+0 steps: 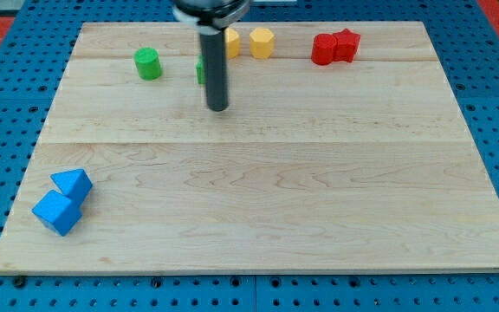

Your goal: Place the red star in between the yellow hexagon and red circle

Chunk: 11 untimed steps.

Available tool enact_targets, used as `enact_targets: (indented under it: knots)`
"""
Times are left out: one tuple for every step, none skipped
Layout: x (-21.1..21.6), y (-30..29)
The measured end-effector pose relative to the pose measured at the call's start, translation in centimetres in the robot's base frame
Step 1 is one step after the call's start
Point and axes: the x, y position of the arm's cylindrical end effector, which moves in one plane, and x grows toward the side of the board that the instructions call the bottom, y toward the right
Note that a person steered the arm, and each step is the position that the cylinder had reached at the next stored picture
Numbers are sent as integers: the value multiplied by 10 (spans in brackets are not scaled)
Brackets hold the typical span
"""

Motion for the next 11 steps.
enact_targets:
  knots:
    - [-45,-27]
    - [-67,5]
    - [-50,46]
    - [-32,148]
    - [-43,281]
    - [-122,282]
    - [-134,271]
    - [-127,207]
    - [-124,123]
    - [-114,98]
    - [-114,127]
